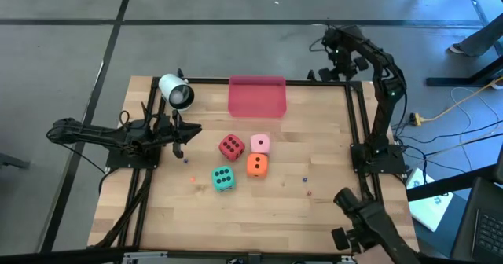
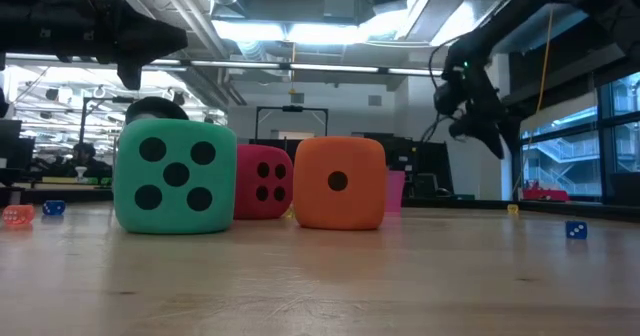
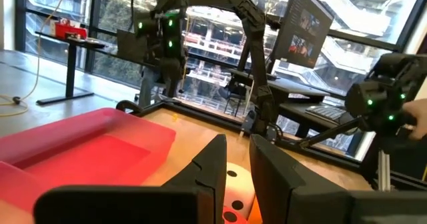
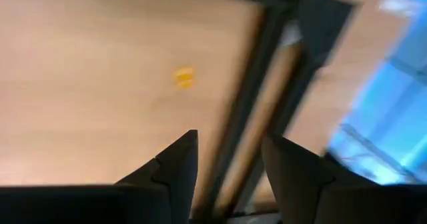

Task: Pick & Place Dice
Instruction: Put the yellow die into the pink bin

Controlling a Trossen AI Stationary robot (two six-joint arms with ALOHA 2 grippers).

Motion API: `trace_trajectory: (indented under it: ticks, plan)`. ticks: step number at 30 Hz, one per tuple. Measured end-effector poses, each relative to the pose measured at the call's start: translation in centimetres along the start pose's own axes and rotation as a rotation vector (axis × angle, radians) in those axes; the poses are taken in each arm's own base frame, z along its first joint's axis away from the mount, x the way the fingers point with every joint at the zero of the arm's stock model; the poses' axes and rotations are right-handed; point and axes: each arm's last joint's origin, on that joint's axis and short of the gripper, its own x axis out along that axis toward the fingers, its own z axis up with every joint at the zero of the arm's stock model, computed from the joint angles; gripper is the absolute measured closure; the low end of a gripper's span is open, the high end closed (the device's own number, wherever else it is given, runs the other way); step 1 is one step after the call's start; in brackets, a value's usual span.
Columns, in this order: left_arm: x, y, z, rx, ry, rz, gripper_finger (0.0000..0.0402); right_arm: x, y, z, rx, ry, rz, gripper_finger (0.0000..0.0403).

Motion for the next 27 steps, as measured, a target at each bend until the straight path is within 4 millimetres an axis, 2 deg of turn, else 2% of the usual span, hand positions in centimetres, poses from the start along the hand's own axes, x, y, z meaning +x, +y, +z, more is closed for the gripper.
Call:
trace_trajectory:
  ticks: [2,6,12,15,22,27]
  plan:
    - [0.0,0.0,0.0,0.003,0.0,0.001,0.0341,0.4,0.5,0.1,0.005,-0.03,-0.068,0.0237]
    - [0.0,0.0,0.0,0.01,-0.001,0.005,0.0341,0.4,1.2,0.0,0.005,-0.049,-0.078,0.0237]
    - [0.0,0.0,0.0,0.021,-0.001,0.006,0.0341,0.1,3.0,0.6,-0.063,-0.107,0.136,0.0237]
    - [0.0,0.0,0.0,0.02,-0.001,0.006,0.0341,0.1,3.2,0.8,-0.066,-0.126,0.145,0.0237]
    - [0.0,0.0,0.0,0.003,0.0,0.006,0.0341,2.8,2.3,2.1,0.004,-0.033,0.182,0.0237]
    - [0.0,0.0,0.0,0.003,0.003,-0.01,0.0341,5.1,2.0,1.7,0.021,0.054,0.176,0.0237]
